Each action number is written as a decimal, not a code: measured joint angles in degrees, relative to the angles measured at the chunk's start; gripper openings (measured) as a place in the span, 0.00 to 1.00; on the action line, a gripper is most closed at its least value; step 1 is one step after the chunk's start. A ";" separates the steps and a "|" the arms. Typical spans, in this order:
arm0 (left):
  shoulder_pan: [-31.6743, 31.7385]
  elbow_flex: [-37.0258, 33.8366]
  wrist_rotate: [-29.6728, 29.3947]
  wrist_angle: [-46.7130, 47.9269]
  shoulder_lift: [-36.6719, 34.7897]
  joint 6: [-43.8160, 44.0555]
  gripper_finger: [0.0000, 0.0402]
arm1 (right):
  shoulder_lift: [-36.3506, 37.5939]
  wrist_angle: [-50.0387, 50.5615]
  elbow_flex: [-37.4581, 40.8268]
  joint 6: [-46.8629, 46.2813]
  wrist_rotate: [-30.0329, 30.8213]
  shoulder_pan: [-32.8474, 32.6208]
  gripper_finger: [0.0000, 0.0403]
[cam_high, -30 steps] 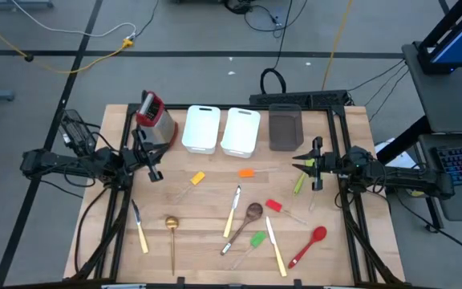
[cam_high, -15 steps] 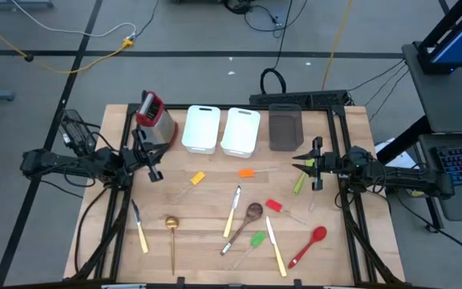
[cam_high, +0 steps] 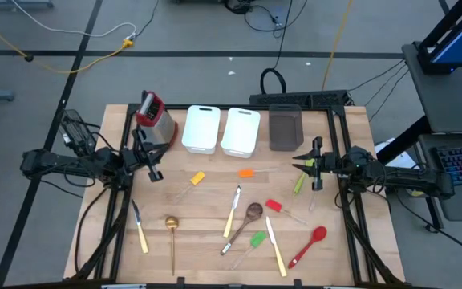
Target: Pick & Place Kitchen Items
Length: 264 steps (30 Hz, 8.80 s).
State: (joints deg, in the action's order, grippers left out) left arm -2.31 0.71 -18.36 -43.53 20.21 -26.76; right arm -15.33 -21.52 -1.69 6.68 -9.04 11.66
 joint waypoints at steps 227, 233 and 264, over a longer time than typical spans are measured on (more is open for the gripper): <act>-0.02 13.73 3.33 3.59 21.05 25.83 0.37 | 0.00 -0.44 0.00 0.00 -0.02 0.00 0.25; -1.04 16.59 3.35 3.86 24.82 25.87 0.37 | 0.01 -1.44 0.00 -0.06 -0.02 -0.02 0.25; -8.58 40.00 -8.21 52.11 37.99 44.76 0.37 | -13.49 -26.68 -2.82 -9.01 1.43 -1.09 0.46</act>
State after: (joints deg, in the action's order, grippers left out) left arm -10.89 40.71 -26.56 8.58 58.20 17.99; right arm -28.82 -48.20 -4.51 -2.33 -7.61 10.57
